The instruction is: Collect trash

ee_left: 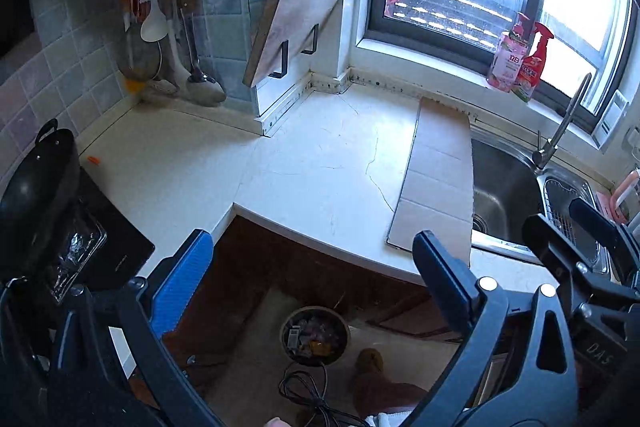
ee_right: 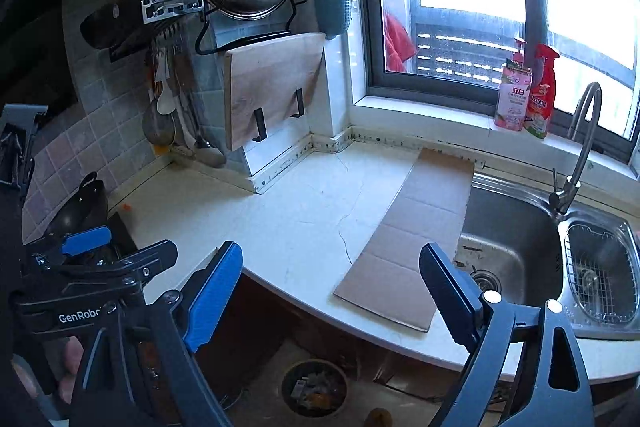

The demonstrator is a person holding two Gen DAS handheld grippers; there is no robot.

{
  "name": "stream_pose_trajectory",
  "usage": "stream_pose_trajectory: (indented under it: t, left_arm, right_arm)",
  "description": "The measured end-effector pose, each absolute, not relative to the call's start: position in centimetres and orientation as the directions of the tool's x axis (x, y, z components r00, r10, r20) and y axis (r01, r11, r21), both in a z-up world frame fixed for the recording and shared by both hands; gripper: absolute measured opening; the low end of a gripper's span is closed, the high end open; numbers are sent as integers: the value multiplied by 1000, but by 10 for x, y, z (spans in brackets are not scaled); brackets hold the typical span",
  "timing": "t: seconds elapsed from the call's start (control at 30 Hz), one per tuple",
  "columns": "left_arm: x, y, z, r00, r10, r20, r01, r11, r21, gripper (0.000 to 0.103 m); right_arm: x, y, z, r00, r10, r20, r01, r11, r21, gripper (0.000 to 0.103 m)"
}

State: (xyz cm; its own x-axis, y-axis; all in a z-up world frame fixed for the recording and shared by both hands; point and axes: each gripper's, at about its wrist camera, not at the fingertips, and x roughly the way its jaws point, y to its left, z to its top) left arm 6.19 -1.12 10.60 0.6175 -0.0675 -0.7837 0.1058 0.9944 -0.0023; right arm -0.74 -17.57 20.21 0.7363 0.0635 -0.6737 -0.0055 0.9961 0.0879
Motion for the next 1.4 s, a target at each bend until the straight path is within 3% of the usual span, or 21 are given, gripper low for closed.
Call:
stream_pose_trajectory:
  t: [0.57,1.4]
  left_arm:
    - [64,-13,71,547,-10,-837,37,999,13,99]
    - [67,-15,74,568,14,-823,18,999,29,99]
  right_arm:
    - [27,-175,140,640,105,-761,-10,992,129,92]
    - [27,-170,134,660,94,-746,-5,993,121,92]
